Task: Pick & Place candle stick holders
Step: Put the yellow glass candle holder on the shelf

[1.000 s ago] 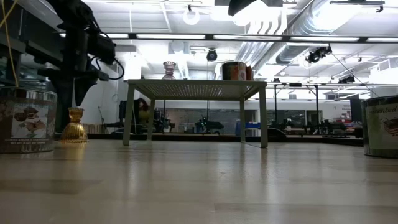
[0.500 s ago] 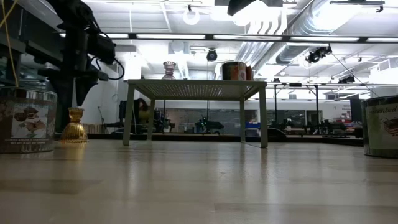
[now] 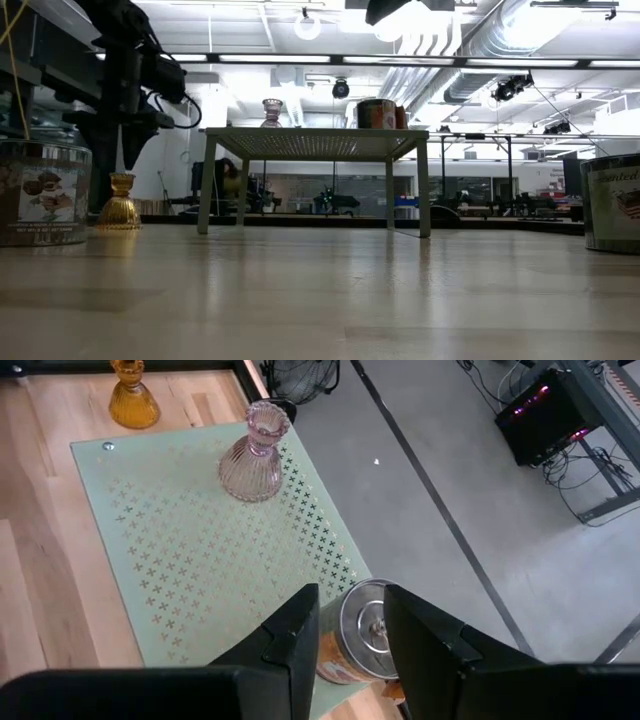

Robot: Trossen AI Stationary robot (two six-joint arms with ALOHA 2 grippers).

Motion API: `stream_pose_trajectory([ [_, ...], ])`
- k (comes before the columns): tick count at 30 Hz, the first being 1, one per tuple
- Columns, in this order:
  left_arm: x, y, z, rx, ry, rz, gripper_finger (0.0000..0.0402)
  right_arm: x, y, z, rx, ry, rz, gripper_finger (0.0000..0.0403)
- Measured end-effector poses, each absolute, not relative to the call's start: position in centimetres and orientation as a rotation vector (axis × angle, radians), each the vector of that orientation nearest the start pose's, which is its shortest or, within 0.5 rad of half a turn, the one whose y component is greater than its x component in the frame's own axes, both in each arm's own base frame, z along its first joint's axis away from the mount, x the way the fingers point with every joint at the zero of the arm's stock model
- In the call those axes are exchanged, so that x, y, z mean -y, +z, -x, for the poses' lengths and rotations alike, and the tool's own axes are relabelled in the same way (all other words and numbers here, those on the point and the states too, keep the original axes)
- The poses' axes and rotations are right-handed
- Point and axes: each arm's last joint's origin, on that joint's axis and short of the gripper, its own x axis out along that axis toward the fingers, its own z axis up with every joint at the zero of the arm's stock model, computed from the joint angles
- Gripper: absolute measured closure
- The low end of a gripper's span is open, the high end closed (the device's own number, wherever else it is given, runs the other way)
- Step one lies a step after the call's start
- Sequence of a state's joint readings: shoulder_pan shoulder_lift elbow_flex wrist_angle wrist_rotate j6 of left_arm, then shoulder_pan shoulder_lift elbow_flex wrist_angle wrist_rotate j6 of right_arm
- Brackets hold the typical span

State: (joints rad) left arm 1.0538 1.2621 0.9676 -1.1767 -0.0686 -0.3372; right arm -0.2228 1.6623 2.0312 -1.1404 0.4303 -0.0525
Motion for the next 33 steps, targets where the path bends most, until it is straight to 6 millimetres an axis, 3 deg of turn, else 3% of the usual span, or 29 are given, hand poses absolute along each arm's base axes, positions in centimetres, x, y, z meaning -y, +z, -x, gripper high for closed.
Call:
stream_pose_trajectory([
  [12, -17.6, 24.5, -9.8, -1.217, 1.151, 0.98, 0.0147, 8.2, 44.5, -30.8, -0.796, -0.585, 0.123, 0.0292],
  [19, -16.9, 21.9, -9.5, -1.241, 1.144, 1.055, 0.0147, 8.2, 44.5, -30.8, -0.794, -0.588, 0.117, 0.0292],
  [27, -17.1, 21.6, -9.6, -1.198, 1.159, 1.061, 0.0148, 8.2, 44.5, -30.8, -0.796, -0.587, 0.122, 0.0292],
  [33, -17.1, 21.6, -9.7, -1.182, 1.142, 1.072, 0.0183, 8.2, 44.5, -30.8, -0.797, -0.586, 0.124, 0.0292],
])
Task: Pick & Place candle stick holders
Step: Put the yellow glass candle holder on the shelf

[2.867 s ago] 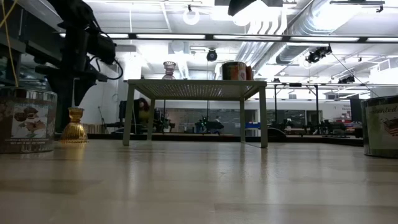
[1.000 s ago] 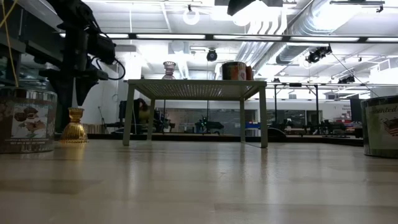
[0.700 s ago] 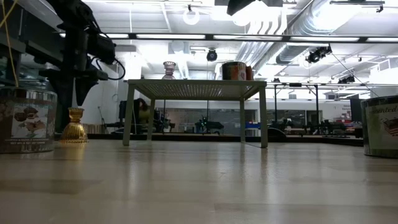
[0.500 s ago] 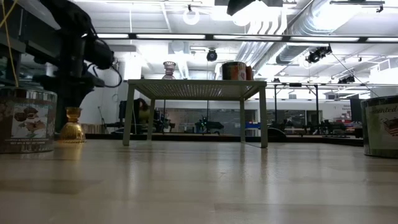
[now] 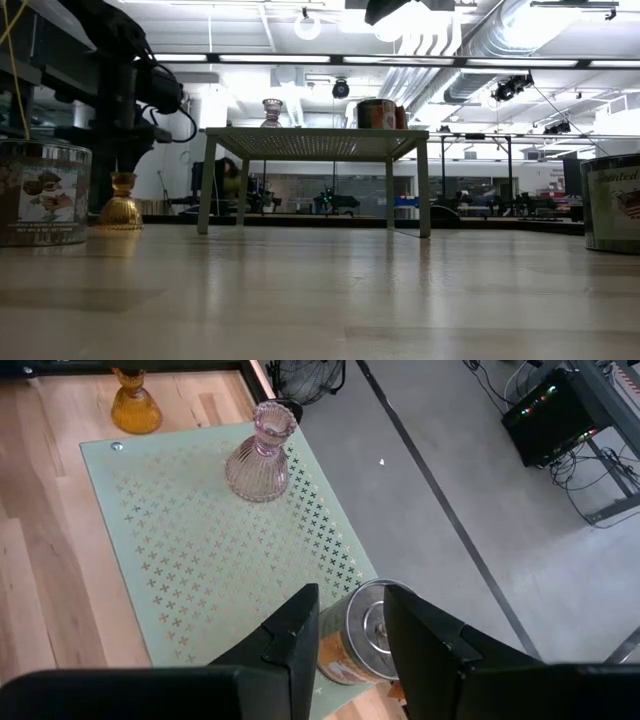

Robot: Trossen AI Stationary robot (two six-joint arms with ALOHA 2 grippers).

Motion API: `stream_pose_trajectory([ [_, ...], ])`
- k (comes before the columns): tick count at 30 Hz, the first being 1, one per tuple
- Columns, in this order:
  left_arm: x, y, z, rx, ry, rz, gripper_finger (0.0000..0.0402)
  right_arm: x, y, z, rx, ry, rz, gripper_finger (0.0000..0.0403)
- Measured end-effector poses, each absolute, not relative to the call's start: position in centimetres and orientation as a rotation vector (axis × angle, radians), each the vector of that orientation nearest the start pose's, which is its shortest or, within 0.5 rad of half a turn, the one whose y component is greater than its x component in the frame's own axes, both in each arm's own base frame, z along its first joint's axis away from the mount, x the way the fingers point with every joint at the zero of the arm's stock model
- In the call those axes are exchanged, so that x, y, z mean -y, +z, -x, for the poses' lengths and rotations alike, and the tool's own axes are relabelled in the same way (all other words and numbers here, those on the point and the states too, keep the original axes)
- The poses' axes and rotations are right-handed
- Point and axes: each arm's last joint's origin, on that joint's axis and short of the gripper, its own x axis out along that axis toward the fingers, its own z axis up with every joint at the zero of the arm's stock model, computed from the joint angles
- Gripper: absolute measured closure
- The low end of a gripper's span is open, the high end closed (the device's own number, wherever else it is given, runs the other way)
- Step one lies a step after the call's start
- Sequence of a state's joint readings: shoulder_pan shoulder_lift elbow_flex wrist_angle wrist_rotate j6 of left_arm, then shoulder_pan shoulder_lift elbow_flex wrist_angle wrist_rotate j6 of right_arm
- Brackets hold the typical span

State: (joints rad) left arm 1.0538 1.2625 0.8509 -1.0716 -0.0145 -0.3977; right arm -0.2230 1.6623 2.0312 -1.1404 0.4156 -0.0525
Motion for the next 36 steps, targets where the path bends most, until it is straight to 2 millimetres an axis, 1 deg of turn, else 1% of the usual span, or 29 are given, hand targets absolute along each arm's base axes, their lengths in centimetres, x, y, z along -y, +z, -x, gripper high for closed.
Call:
stream_pose_trajectory([
  [7, -17.13, 21.57, -9.71, -1.181, 1.138, 1.076, 0.0253, 8.18, 44.5, -30.81, -0.797, -0.585, 0.124, 0.0292],
  [17, -17.05, 21.57, -9.74, -1.179, 1.115, 1.095, 0.0334, 8.18, 44.5, -30.81, -0.799, -0.582, 0.131, 0.0292],
  [22, -16.98, 21.68, -9.84, -1.168, 1.07, 1.111, 0.0373, 8.18, 44.5, -30.81, -0.799, -0.582, 0.131, 0.0292],
  [30, -16.93, 21.65, -9.88, -1.168, 1.043, 1.117, 0.037, 8.18, 44.5, -30.81, -0.799, -0.579, 0.13, 0.0292],
  [36, -16.81, 21.76, -9.97, -1.149, 0.999, 1.143, 0.0377, 8.18, 44.5, -30.81, -0.799, -0.579, 0.13, 0.0292],
])
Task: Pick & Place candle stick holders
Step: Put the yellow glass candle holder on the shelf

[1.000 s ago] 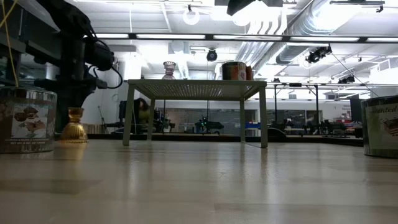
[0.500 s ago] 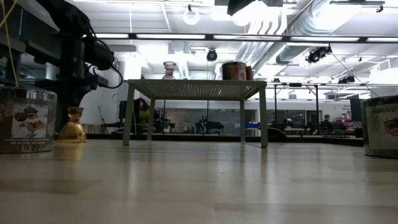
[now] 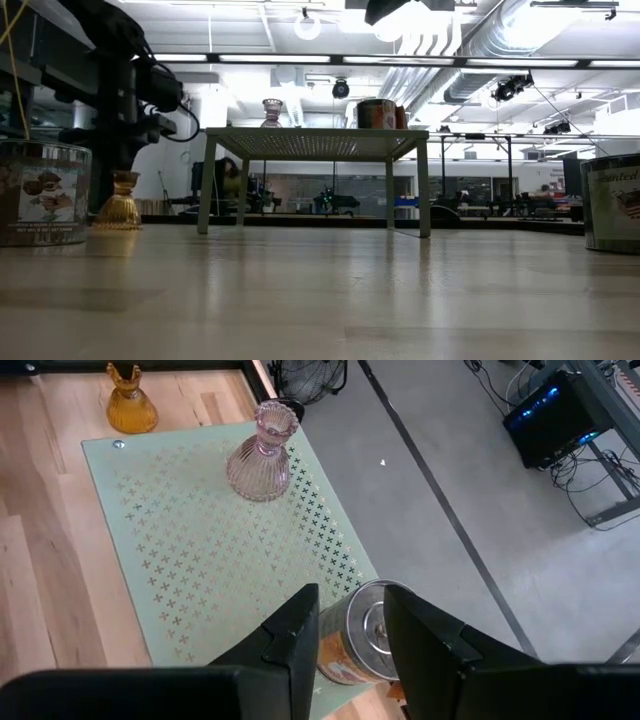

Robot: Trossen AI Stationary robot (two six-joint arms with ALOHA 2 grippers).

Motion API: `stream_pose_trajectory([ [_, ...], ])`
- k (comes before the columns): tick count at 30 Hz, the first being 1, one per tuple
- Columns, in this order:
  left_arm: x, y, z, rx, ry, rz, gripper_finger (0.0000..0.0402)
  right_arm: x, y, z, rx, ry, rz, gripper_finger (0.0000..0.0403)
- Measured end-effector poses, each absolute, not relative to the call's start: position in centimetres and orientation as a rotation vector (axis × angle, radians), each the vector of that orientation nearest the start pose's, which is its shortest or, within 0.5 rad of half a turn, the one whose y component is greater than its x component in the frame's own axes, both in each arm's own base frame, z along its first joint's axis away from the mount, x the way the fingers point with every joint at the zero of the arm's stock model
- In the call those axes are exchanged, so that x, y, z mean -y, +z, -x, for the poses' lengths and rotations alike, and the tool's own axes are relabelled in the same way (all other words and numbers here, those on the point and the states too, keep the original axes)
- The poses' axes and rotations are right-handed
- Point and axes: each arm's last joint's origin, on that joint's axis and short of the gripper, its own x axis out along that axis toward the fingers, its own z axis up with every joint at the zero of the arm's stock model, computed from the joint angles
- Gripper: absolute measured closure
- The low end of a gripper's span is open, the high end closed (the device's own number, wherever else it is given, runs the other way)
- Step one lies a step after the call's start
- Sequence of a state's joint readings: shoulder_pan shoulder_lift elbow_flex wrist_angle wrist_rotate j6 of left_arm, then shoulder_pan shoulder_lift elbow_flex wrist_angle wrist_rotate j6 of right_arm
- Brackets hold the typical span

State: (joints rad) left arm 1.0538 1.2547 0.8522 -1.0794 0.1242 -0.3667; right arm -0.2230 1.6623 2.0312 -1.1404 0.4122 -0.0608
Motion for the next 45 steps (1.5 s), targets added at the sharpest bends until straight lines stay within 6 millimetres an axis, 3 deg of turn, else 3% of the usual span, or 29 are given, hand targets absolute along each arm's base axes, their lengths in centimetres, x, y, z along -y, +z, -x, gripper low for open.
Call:
stream_pose_trajectory([
  [23, -16.3, 22.6, -9.9, -1.104, 0.957, 1.152, 0.0381, 8.1, 44.4, -30.8, -0.803, -0.536, 0.112, 0.0292],
  [45, -17.3, 30.2, -10.3, -1.005, 0.967, 1.024, 0.0382, 8.0, 44.1, -30.6, -0.838, -0.538, 0.099, 0.0292],
])
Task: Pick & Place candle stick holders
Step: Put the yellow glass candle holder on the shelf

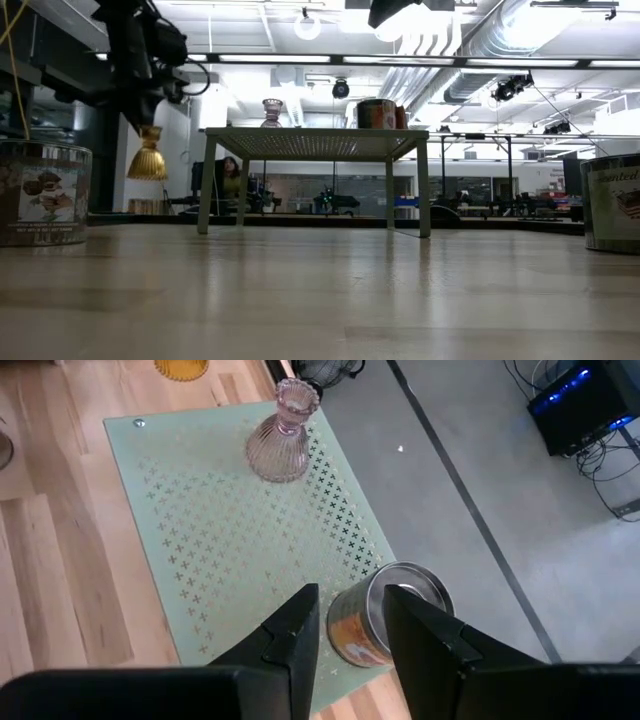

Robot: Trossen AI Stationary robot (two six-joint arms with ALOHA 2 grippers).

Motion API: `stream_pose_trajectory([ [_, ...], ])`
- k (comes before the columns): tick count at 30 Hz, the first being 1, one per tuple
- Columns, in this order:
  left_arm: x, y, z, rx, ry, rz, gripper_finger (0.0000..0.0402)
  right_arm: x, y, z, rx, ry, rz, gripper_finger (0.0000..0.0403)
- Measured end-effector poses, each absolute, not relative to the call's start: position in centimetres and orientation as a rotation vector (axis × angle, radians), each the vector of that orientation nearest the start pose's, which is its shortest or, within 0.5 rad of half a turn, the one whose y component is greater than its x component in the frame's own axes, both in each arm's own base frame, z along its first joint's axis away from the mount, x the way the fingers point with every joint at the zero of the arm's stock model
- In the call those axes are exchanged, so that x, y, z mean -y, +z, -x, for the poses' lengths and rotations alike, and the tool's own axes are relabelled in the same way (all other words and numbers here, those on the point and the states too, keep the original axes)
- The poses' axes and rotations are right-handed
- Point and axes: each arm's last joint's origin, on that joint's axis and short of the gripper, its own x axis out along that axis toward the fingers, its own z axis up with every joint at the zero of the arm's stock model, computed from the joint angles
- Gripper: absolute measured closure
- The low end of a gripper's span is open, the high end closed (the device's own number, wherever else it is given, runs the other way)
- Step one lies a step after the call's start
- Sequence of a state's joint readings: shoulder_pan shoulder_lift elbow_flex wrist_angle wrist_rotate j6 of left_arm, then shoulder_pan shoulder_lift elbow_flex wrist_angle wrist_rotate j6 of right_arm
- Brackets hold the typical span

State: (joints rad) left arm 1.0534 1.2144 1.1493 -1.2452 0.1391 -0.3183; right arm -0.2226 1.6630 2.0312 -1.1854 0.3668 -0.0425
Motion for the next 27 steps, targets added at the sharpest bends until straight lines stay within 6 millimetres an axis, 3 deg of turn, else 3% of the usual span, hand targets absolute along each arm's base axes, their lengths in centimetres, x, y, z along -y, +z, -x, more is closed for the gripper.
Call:
stream_pose_trajectory([
  [15, -16.5, 36.7, -9.9, -0.888, 0.948, 0.988, 0.0382, 8.0, 44.1, -30.6, -0.838, -0.538, 0.098, 0.0292],
  [27, -15.6, 40.0, -9.6, -0.787, 0.911, 1.012, 0.0382, 7.9, 44.1, -30.6, -0.833, -0.511, 0.067, 0.0292],
])
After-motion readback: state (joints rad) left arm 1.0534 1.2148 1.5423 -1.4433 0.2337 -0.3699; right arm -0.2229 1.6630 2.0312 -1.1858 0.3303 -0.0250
